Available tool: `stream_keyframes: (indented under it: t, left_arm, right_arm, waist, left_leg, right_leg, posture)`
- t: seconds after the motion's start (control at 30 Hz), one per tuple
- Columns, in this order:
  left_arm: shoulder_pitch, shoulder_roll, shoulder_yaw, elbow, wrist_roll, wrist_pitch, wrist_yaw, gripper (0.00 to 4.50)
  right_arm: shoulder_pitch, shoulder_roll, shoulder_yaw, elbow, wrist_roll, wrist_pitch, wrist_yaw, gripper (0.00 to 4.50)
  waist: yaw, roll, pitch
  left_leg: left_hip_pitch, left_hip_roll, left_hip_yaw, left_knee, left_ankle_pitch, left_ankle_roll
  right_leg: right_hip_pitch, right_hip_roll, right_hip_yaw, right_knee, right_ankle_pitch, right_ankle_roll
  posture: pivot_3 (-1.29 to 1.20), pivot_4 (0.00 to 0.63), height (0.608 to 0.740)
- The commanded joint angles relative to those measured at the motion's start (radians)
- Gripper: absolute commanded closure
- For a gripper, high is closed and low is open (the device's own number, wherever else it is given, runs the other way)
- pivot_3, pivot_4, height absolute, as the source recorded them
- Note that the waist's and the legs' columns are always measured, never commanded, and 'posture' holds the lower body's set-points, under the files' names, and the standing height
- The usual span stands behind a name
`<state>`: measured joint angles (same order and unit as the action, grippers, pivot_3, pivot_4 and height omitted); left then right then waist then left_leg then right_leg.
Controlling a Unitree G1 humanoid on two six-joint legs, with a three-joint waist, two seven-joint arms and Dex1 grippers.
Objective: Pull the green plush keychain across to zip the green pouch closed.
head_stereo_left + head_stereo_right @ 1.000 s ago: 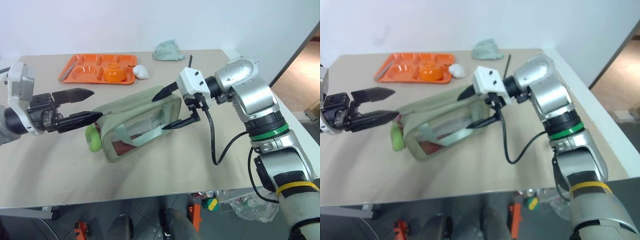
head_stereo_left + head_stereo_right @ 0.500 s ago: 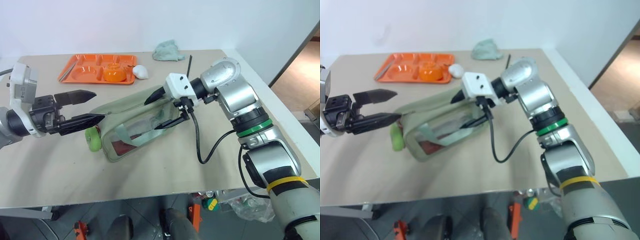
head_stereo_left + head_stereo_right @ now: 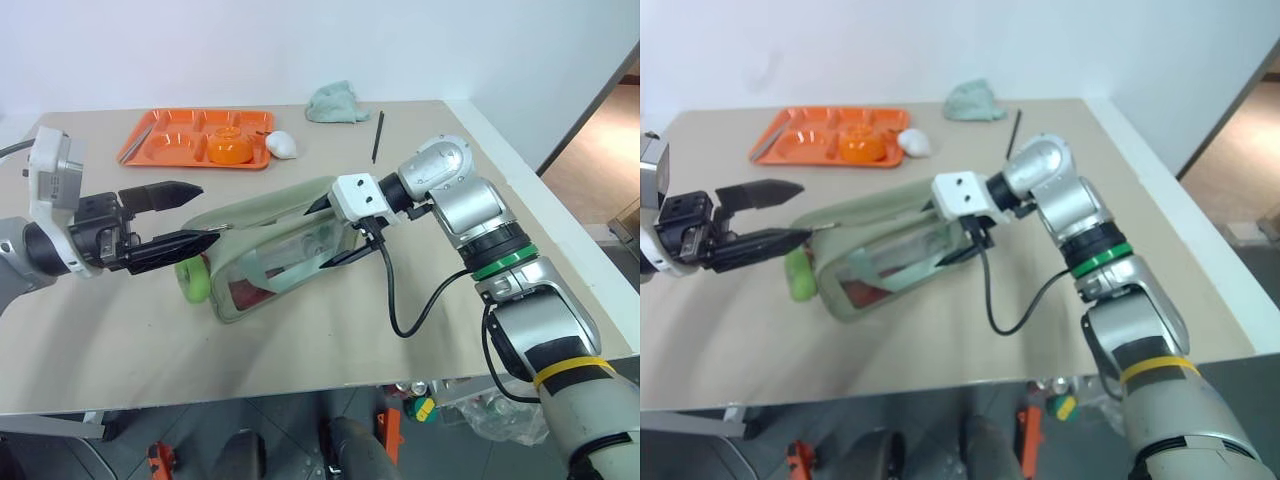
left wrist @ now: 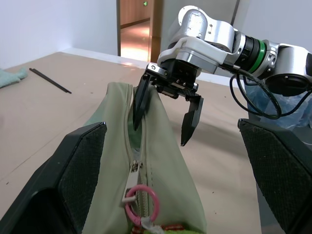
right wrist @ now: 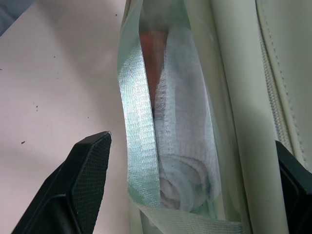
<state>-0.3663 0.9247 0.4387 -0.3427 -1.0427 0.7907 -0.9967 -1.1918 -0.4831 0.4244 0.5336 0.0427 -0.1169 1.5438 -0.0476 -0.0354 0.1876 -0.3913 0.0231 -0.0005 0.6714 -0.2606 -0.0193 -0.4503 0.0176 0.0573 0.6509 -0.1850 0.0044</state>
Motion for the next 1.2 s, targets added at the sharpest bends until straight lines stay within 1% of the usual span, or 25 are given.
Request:
stream_keyframes:
  t: [0.03, 0.1, 0.17, 0.23, 0.3, 0.33, 0.4, 0.5, 0.8, 0.9, 0.93, 1.1, 1.2]
  left_arm:
    - [-0.008, -0.002, 0.009, -0.017, -0.017, -0.009, 0.009, 0.0]
    - [-0.006, -0.004, 0.007, -0.015, -0.019, -0.008, 0.012, 0.0]
    - [-0.006, -0.004, 0.007, -0.015, -0.02, -0.007, 0.014, 0.0]
    - [-0.003, -0.005, 0.009, -0.016, -0.022, -0.006, 0.016, 0.0]
    - [-0.002, -0.005, 0.01, -0.016, -0.023, -0.007, 0.017, 0.0]
    - [-0.002, -0.005, 0.01, -0.016, -0.024, -0.007, 0.018, 0.0]
    - [-0.001, -0.006, 0.01, -0.018, -0.027, -0.007, 0.02, 0.0]
    - [-0.001, -0.007, 0.009, -0.017, -0.025, -0.011, 0.02, 0.0]
    - [0.007, -0.012, 0.013, -0.02, -0.029, -0.014, 0.027, 0.0]
    - [0.016, -0.015, 0.02, -0.026, -0.03, -0.018, 0.034, 0.0]
    - [0.019, -0.015, 0.024, -0.027, -0.032, -0.018, 0.036, 0.0]
    - [0.043, -0.02, 0.052, -0.036, -0.057, -0.017, 0.055, 0.0]
    - [0.058, -0.03, 0.058, -0.043, -0.072, -0.014, 0.07, 0.0]
  right_arm:
    - [-0.038, 0.014, -0.038, 0.023, -0.004, 0.124, -0.032, 0.56]
    - [-0.046, 0.024, -0.055, 0.016, 0.014, 0.14, -0.041, 0.56]
    - [-0.051, 0.029, -0.065, 0.015, 0.019, 0.141, -0.053, 1.01]
    - [-0.052, 0.027, -0.07, 0.005, 0.019, 0.142, -0.05, 1.78]
    - [-0.053, 0.026, -0.076, -0.006, 0.02, 0.147, -0.048, 2.28]
    - [-0.056, 0.028, -0.081, -0.007, 0.022, 0.15, -0.05, 2.77]
    - [-0.067, 0.03, -0.092, -0.005, 0.029, 0.161, -0.051, 3.47]
    - [-0.081, 0.026, -0.101, -0.009, 0.039, 0.174, -0.03, 4.36]
    - [-0.103, 0.008, -0.107, 0.001, 0.042, 0.188, 0.016, 4.36]
    - [-0.115, 0.006, -0.118, 0.013, 0.014, 0.218, -0.063, 4.36]
    - [-0.118, -0.006, -0.108, 0.007, 0.002, 0.251, -0.058, 4.36]
    - [-0.085, -0.097, -0.127, -0.141, 0.031, 0.381, -0.02, 4.36]
    - [-0.057, -0.147, -0.119, -0.224, 0.008, 0.413, -0.045, 4.36]
  waist:
    - [0.0, 0.0, 0.0]
    - [0.0, 0.0, 0.0]
    - [0.0, 0.0, 0.0]
    - [0.0, 0.0, 0.0]
    - [0.0, 0.0, 0.0]
    - [0.0, 0.0, 0.0]
    - [0.0, 0.0, 0.0]
    - [-0.001, 0.0, 0.0]
    - [0.0, 0.0, 0.0]
    - [-0.001, 0.0, 0.0]
    - [0.0, 0.0, 0.0]
    - [0.003, 0.0, 0.0]
    - [0.003, 0.0, 0.0]
  left_leg:
    - [0.0, 0.0, 0.0, 0.0, 0.001, -0.001]
    - [0.0, 0.0, 0.0, 0.0, 0.001, -0.002]
    - [0.0, 0.0, -0.001, 0.0, 0.002, -0.002]
    - [0.0, 0.0, -0.001, 0.0, 0.004, -0.003]
    - [0.0, 0.001, -0.003, 0.0, 0.005, -0.004]
    - [0.0, 0.001, -0.003, -0.001, 0.005, -0.004]
    - [0.0, 0.002, -0.003, -0.001, 0.005, -0.004]
    - [0.0, 0.003, -0.003, -0.001, 0.005, -0.004]
    - [0.0, 0.006, -0.003, -0.001, 0.005, -0.004]
    - [-0.001, 0.006, -0.003, -0.001, 0.005, -0.004]
    - [-0.001, 0.006, -0.003, -0.001, 0.005, -0.004]
    - [-0.002, 0.006, -0.003, -0.001, 0.005, -0.004]
    - [-0.002, 0.006, -0.003, -0.002, 0.004, -0.005]
  right_leg:
    - [0.0, 0.0, 0.0, 0.0, 0.0, 0.0]
    - [0.0, 0.0, 0.0, 0.0, 0.0, 0.001]
    - [0.0, 0.0, 0.0, 0.0, 0.0, 0.003]
    - [0.0, 0.001, 0.0, 0.0, 0.001, 0.003]
    - [0.0, 0.003, 0.0, 0.0, 0.001, 0.003]
    - [0.0, 0.003, 0.0, 0.0, 0.001, 0.003]
    - [0.0, 0.004, 0.0, 0.0, 0.001, 0.003]
    - [0.0, 0.006, 0.001, 0.0, 0.001, 0.002]
    - [-0.001, 0.01, 0.001, 0.0, 0.002, 0.0]
    - [-0.001, 0.01, 0.001, 0.0, 0.002, 0.0]
    - [-0.001, 0.01, 0.001, 0.0, 0.002, 0.0]
    - [-0.003, 0.009, 0.001, 0.0, 0.001, 0.0]
    - [-0.003, 0.009, 0.001, 0.0, 0.0, 0.0]
  posture:
    - [0.0, 0.15, 0.74]
    - [0.0, 0.15, 0.74]
    - [0.0, 0.15, 0.74]
    - [0.0, 0.15, 0.74]
    - [0.0, 0.15, 0.74]
    - [0.0, 0.15, 0.74]
    - [0.0, 0.15, 0.74]
    - [0.0, 0.15, 0.74]
    - [0.0, 0.15, 0.74]
    - [0.0, 0.15, 0.74]
    - [0.0, 0.15, 0.74]
    - [0.0, 0.15, 0.74]
    - [0.0, 0.15, 0.74]
